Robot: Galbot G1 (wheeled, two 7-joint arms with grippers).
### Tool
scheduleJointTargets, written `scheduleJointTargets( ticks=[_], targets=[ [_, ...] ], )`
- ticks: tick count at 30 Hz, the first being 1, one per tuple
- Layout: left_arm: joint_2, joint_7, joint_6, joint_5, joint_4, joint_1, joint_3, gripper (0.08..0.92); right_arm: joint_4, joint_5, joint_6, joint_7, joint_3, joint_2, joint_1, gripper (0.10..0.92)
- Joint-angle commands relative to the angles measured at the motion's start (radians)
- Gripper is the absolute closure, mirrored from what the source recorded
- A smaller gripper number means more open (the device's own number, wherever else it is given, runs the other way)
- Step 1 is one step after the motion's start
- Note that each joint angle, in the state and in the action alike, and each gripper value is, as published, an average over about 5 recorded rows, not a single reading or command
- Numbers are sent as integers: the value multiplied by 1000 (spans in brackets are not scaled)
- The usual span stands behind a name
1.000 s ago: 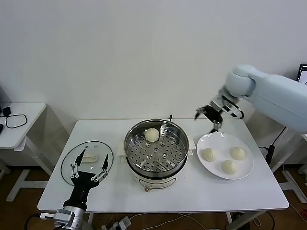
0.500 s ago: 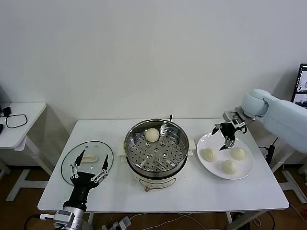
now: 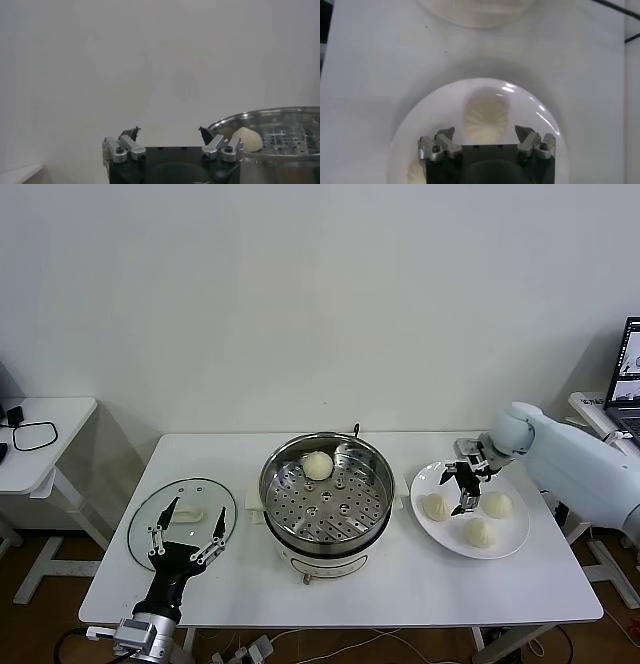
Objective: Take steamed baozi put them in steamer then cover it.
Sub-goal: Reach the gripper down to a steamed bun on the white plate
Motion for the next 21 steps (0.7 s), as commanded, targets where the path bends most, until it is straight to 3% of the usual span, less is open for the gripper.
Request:
scheduleJointTargets(
  ticks=[1,21],
  targets=[
    [0,2,-2,0,5,-1,-1,177,-87,-60,-1,15,73,50,-68,203],
    [-1,5,-8,1,-1,1,-5,177,-98,-87,2,23,138,75,-98,203]
  ],
)
